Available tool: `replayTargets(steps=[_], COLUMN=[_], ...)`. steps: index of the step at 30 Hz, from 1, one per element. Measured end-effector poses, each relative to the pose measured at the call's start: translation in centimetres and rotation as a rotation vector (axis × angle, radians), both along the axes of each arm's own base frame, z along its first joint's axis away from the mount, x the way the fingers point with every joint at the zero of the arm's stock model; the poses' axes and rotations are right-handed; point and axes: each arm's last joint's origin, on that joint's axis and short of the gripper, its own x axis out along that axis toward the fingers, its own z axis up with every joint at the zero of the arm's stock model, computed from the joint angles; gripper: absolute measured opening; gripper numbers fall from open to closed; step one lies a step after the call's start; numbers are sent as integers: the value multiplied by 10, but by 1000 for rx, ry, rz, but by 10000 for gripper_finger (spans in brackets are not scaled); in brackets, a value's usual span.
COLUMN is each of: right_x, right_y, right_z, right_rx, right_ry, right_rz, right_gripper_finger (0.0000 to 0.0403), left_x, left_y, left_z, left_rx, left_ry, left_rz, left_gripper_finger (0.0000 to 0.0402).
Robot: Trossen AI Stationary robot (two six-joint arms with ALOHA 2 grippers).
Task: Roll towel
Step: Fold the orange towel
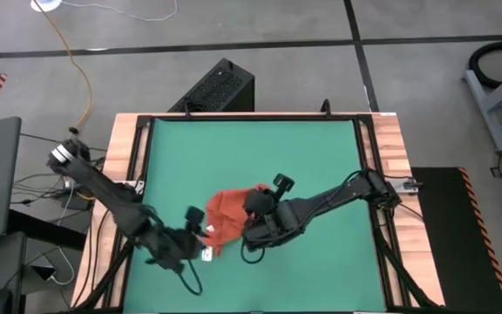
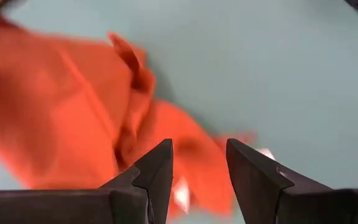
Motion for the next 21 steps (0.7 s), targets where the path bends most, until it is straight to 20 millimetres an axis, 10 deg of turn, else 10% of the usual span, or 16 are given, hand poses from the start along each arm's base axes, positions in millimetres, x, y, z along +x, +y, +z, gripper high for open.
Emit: replayTargets(steps=[13,21], right_x=[-1,-1], right_y=[4,6], right_z=[-7,-7], right_rx=[23,22], right_ry=[56,57], right_rz=[13,18], right_gripper_finger=[7,9], left_x=[69,104], left_y=[-30,-18], left_z=[-125,-120], left_rx=[611,607], left_ry=[-36,-61], left_rz=[-25,115], left_gripper_finger=[141,141])
